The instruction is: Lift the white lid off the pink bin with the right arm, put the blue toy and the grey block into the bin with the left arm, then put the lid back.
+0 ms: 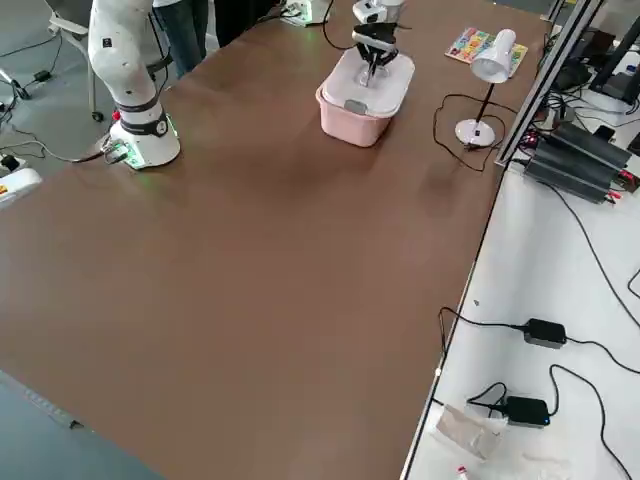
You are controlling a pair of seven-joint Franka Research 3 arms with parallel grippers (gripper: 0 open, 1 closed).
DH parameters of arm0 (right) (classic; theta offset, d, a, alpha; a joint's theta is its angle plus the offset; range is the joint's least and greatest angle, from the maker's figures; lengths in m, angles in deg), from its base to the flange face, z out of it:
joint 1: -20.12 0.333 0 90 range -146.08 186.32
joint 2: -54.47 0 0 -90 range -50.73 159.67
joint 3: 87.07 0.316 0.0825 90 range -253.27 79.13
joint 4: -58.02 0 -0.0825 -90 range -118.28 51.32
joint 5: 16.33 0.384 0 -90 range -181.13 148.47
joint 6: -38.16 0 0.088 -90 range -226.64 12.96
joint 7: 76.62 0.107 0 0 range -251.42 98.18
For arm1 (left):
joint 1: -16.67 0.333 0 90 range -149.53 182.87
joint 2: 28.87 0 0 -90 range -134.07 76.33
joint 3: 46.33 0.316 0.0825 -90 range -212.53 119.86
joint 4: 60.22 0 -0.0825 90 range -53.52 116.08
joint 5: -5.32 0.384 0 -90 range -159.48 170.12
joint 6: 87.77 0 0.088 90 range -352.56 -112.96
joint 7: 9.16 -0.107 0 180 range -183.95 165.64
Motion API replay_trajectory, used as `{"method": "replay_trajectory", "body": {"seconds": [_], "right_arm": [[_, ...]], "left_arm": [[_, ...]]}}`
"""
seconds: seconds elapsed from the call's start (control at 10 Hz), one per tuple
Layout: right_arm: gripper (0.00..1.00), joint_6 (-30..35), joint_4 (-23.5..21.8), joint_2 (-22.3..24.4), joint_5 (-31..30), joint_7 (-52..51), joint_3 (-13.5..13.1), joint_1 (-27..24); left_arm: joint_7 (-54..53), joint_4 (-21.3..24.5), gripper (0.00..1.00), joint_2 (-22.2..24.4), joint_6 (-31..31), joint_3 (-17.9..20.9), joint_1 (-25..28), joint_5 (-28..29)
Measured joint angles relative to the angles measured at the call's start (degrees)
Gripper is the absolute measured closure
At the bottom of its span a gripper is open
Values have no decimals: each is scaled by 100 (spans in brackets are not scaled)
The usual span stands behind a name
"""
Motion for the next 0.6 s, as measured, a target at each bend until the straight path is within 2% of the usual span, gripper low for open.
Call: {"method": "replay_trajectory", "body": {"seconds": [0.2,0.3,0.6], "right_arm": [[88,1,-58,-22,-1,0,-1,55],[81,1,-88,-23,-2,-2,-3,56],[39,57,-99,-22,-99,-3,-4,98]], "left_arm": [[0,0,0,0,0,0,1,0],[0,0,0,0,0,1,1,0],[0,1,0,0,0,0,-3,0]]}}
